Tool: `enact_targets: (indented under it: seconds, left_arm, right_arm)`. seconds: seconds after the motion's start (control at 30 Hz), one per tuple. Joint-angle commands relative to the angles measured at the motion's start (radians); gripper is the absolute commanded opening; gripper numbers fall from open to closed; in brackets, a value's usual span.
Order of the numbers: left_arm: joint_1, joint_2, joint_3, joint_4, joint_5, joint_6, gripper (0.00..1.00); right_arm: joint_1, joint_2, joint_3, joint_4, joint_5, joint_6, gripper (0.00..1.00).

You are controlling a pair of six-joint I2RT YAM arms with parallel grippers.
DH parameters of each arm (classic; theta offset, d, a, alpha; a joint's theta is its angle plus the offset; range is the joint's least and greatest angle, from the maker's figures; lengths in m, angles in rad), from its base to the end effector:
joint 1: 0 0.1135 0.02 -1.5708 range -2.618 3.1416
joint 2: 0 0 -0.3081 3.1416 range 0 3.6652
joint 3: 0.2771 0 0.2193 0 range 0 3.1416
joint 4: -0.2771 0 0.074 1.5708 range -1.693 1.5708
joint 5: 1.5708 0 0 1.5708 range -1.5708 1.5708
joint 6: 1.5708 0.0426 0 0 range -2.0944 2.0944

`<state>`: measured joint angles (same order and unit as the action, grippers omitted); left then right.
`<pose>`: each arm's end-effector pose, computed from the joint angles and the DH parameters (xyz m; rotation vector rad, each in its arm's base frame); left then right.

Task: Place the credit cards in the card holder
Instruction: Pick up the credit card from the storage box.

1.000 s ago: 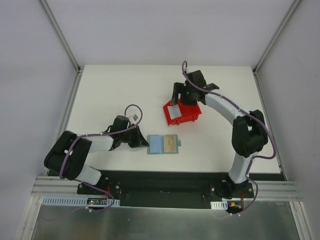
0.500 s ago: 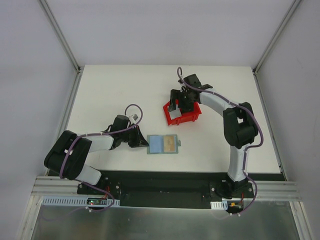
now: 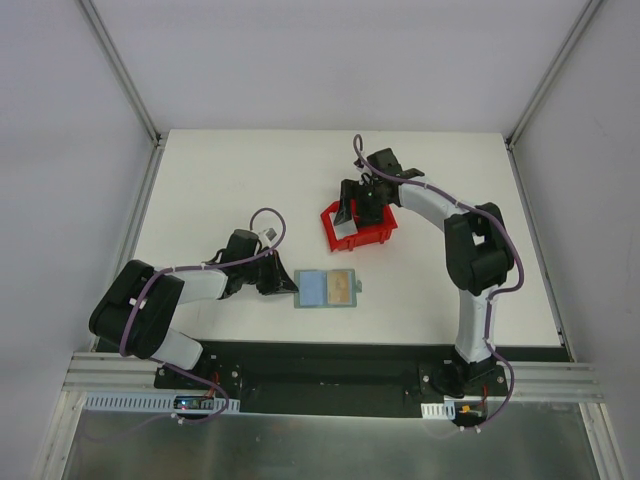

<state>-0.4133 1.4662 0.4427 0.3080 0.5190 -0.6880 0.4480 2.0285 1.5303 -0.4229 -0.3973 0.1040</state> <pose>0.2045 -0.1128 0.1982 -0.0415 2.4505 -1.1307 0.3882 0.2049 0.2516 -0.6019 2.4628 0.7220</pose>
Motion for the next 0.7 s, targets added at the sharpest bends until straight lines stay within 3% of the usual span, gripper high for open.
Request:
enact_targets:
  seconds: [0.0,0.27,0.67]
  left_arm:
    - [-0.004,0.016,0.004,-0.052,-0.039,0.042,0.00]
    - [-0.004,0.023,0.005,-0.044,-0.030,0.041,0.00]
    - [-0.004,0.048,0.007,-0.027,-0.013,0.041,0.00]
  right_arm:
    - [0.000,-0.066,0.024,0.012,-0.038,0.006,0.73]
    - [0.000,-0.071,0.024,0.006,-0.035,0.008,0.67]
    - [0.000,-0.083,0.022,-0.005,-0.017,0.003,0.50]
